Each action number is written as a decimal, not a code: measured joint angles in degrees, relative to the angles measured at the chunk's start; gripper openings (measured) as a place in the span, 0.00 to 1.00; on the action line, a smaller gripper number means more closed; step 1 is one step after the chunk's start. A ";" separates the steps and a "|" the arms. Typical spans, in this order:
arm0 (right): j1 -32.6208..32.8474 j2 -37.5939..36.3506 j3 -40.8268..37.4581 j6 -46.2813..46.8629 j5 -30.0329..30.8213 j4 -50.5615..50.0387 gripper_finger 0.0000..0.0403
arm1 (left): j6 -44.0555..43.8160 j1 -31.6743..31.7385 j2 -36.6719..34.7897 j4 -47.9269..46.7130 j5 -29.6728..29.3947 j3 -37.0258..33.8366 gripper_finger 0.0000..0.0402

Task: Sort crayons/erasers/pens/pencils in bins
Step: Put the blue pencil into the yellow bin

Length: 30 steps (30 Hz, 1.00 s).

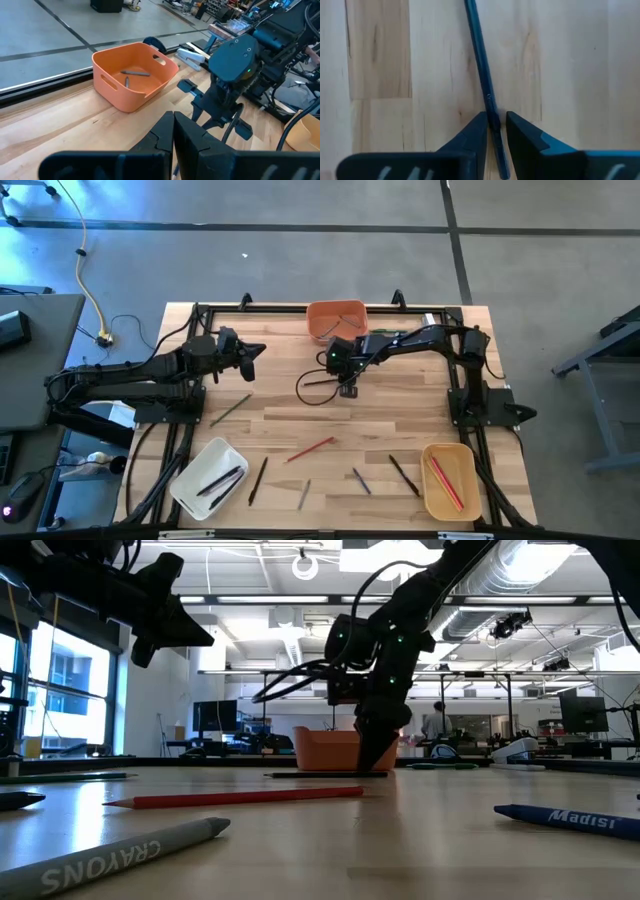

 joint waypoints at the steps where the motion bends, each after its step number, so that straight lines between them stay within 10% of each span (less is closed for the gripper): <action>1: 0.00 0.00 0.00 -0.44 -0.06 -0.06 0.15 | 0.02 0.00 0.00 0.00 -0.01 0.00 0.00; 30: 0.11 0.24 -0.15 16.95 -0.65 -3.21 0.03 | 2.39 -2.36 0.00 0.00 -1.31 -0.02 0.00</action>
